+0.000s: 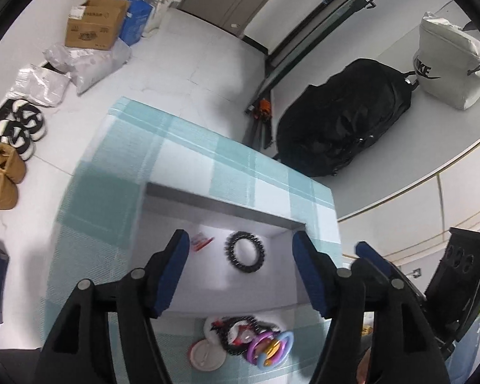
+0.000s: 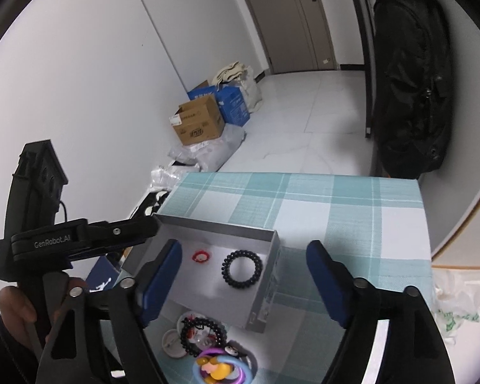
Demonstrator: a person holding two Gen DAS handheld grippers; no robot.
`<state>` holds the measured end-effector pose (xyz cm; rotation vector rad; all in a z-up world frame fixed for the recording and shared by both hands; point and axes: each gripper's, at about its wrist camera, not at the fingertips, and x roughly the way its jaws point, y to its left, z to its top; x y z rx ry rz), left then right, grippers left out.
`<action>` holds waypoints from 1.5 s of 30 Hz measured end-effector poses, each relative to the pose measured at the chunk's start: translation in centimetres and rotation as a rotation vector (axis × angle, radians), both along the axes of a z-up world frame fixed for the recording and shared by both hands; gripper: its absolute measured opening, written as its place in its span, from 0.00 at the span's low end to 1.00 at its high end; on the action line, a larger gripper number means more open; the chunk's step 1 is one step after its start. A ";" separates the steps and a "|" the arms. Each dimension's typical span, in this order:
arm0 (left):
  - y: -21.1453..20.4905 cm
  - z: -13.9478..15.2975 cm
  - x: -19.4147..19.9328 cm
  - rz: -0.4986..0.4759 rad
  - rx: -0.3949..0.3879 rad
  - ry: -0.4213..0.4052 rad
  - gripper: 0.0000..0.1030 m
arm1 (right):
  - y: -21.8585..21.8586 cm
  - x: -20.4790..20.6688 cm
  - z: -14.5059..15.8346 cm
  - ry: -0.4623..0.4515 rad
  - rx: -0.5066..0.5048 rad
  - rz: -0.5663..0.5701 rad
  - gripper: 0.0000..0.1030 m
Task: Organize jewelry
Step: 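Carry both items into the white box and open both grippers, then move the right gripper back over the pile toward the light blue ring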
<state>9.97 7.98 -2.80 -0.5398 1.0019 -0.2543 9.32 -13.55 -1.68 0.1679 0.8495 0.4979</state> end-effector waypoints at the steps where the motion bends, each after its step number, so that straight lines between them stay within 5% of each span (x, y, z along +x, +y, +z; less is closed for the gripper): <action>1: 0.2 0.2 -0.4 0.012 0.015 -0.004 0.61 | -0.1 -0.2 0.0 -0.003 0.012 0.007 0.82; 12: 0.5 1.4 -4.3 0.029 0.088 -0.108 0.64 | 0.3 -4.4 0.6 -0.086 -0.010 0.075 0.95; 24: 0.4 0.3 -6.5 0.030 0.187 -0.105 0.70 | -0.3 -6.9 -1.4 -0.023 -0.033 0.075 0.97; 29: 1.2 0.0 -7.4 0.058 0.151 -0.117 0.79 | -0.6 -7.6 -2.7 0.026 -0.037 0.065 1.00; 42: 1.6 -0.7 -8.1 0.057 0.189 -0.110 0.83 | 2.2 -8.9 -6.3 0.107 -0.157 0.177 1.00; 45: 2.0 -0.8 -8.1 0.070 0.165 -0.106 0.91 | 2.2 -8.5 -6.9 0.127 -0.151 0.178 1.00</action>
